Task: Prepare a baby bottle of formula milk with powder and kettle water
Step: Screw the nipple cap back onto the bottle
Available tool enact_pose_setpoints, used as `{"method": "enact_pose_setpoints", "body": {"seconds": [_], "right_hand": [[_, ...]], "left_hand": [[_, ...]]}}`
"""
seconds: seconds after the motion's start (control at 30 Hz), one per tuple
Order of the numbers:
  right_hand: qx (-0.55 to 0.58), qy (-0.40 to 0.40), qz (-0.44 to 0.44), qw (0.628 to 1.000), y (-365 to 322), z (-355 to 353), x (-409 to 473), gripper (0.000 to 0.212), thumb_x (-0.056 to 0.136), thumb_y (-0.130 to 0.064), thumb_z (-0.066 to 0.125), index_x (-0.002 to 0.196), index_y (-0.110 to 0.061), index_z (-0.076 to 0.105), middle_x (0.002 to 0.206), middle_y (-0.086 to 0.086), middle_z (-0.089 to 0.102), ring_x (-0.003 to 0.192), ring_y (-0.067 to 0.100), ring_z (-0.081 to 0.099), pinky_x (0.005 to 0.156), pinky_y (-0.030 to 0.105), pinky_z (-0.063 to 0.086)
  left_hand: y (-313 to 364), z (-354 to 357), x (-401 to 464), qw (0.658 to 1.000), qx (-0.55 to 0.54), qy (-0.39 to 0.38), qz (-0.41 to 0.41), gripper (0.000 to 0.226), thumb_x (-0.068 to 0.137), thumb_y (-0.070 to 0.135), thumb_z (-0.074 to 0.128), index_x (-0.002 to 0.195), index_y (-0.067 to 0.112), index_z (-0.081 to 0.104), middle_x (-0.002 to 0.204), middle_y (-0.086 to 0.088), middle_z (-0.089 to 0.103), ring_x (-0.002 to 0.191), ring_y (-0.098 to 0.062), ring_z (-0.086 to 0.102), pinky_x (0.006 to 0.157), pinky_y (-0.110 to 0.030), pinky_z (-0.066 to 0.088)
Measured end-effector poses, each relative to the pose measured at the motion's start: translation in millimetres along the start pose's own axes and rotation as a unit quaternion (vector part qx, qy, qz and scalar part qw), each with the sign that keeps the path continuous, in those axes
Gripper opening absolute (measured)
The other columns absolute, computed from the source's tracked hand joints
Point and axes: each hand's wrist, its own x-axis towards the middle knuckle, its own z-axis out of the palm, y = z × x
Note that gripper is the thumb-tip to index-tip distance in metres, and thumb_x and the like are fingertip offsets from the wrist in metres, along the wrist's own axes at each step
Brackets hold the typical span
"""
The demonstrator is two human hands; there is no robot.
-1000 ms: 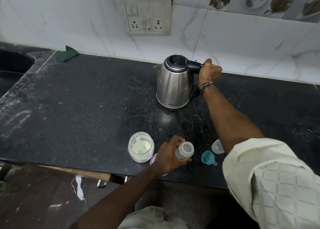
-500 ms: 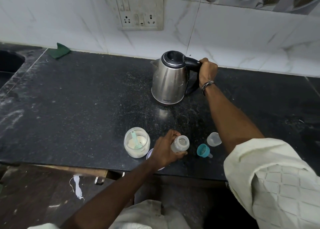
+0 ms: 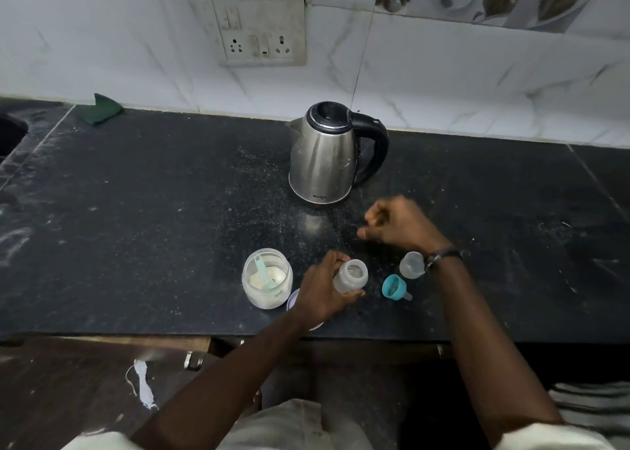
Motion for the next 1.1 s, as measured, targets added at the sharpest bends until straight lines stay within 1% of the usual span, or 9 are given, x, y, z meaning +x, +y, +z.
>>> {"method": "enact_pose_setpoints", "body": {"seconds": [0.1, 0.17, 0.33, 0.47, 0.6, 0.73, 0.9, 1.0, 1.1], "right_hand": [[-0.183, -0.082, 0.007, 0.980, 3, 11, -21, 0.054, 0.070, -0.041, 0.086, 0.115, -0.024, 0.062, 0.112, -0.002, 0.065, 0.103, 0.017, 0.060, 0.087, 0.037, 0.053], [-0.270, -0.099, 0.001, 0.958, 7, 14, -31, 0.066, 0.067, -0.041, 0.087, 0.123, -0.023, 0.059, 0.116, 0.004, 0.061, 0.110, 0.023, 0.055, 0.085, 0.038, 0.049], [-0.395, -0.127, 0.004, 0.910, 15, 22, -47, 0.056, 0.066, -0.027, 0.087, 0.114, -0.016, 0.061, 0.113, 0.011, 0.063, 0.112, 0.028, 0.055, 0.069, 0.030, 0.038], [-0.451, -0.117, -0.012, 0.885, 20, 35, -53, 0.048, 0.075, -0.020, 0.081, 0.117, -0.012, 0.059, 0.120, 0.013, 0.061, 0.116, 0.029, 0.054, 0.079, 0.036, 0.047], [-0.451, -0.089, -0.028, 0.888, 24, 41, -56, 0.036, 0.084, -0.021, 0.070, 0.118, -0.015, 0.060, 0.121, 0.012, 0.061, 0.114, 0.029, 0.056, 0.087, 0.039, 0.050], [-0.391, -0.081, -0.012, 0.917, 22, 35, -60, 0.050, 0.077, -0.034, 0.079, 0.119, -0.016, 0.058, 0.120, 0.010, 0.060, 0.111, 0.026, 0.056, 0.084, 0.037, 0.048], [-0.237, -0.043, 0.005, 0.971, 7, 16, -68, 0.069, 0.069, -0.021, 0.085, 0.125, -0.019, 0.045, 0.124, 0.010, 0.055, 0.109, 0.028, 0.058, 0.087, 0.038, 0.053], [-0.187, -0.037, -0.020, 0.981, -5, 9, -72, 0.069, 0.069, -0.018, 0.083, 0.123, -0.022, 0.041, 0.120, 0.008, 0.053, 0.102, 0.024, 0.056, 0.082, 0.036, 0.051], [-0.171, -0.025, -0.055, 0.983, -17, 4, -75, 0.063, 0.068, -0.020, 0.082, 0.120, -0.022, 0.046, 0.112, 0.005, 0.058, 0.098, 0.024, 0.058, 0.081, 0.037, 0.052]], "left_hand": [[-1, -1, 1, 1.000, 0.006, -0.002, 0.003, 0.059, 0.061, 0.037, 0.090, 0.106, 0.029, 0.053, 0.094, 0.012, 0.073, 0.086, -0.003, 0.067, 0.074, -0.021, 0.047], [-1, -1, 1, 1.000, 0.009, -0.003, 0.004, 0.059, 0.062, 0.037, 0.090, 0.107, 0.028, 0.053, 0.095, 0.012, 0.073, 0.087, -0.003, 0.067, 0.074, -0.022, 0.047], [0, -2, 1, 1.000, 0.014, -0.007, 0.009, 0.060, 0.063, 0.035, 0.091, 0.109, 0.023, 0.054, 0.098, 0.009, 0.074, 0.089, -0.007, 0.068, 0.078, -0.025, 0.049], [1, -3, 1, 1.000, 0.015, -0.009, 0.013, 0.060, 0.063, 0.035, 0.091, 0.109, 0.022, 0.055, 0.097, 0.009, 0.074, 0.089, -0.008, 0.068, 0.079, -0.028, 0.050], [2, -4, 1, 1.000, 0.012, -0.014, 0.016, 0.059, 0.064, 0.035, 0.091, 0.109, 0.022, 0.054, 0.096, 0.009, 0.074, 0.088, -0.007, 0.068, 0.080, -0.029, 0.051], [4, -5, 1, 1.000, 0.012, -0.011, 0.014, 0.060, 0.063, 0.032, 0.091, 0.110, 0.018, 0.055, 0.098, 0.006, 0.075, 0.090, -0.011, 0.070, 0.083, -0.038, 0.053], [6, -6, 0, 1.000, 0.009, -0.012, 0.016, 0.061, 0.064, 0.031, 0.092, 0.110, 0.016, 0.056, 0.098, 0.005, 0.075, 0.090, -0.013, 0.070, 0.083, -0.041, 0.054], [6, -7, -1, 1.000, 0.007, -0.011, 0.017, 0.060, 0.064, 0.030, 0.092, 0.109, 0.016, 0.056, 0.097, 0.005, 0.075, 0.090, -0.015, 0.071, 0.081, -0.042, 0.054], [7, -8, -1, 1.000, 0.011, -0.008, 0.017, 0.059, 0.064, 0.031, 0.091, 0.109, 0.016, 0.056, 0.097, 0.004, 0.075, 0.089, -0.016, 0.071, 0.079, -0.043, 0.054]]}}
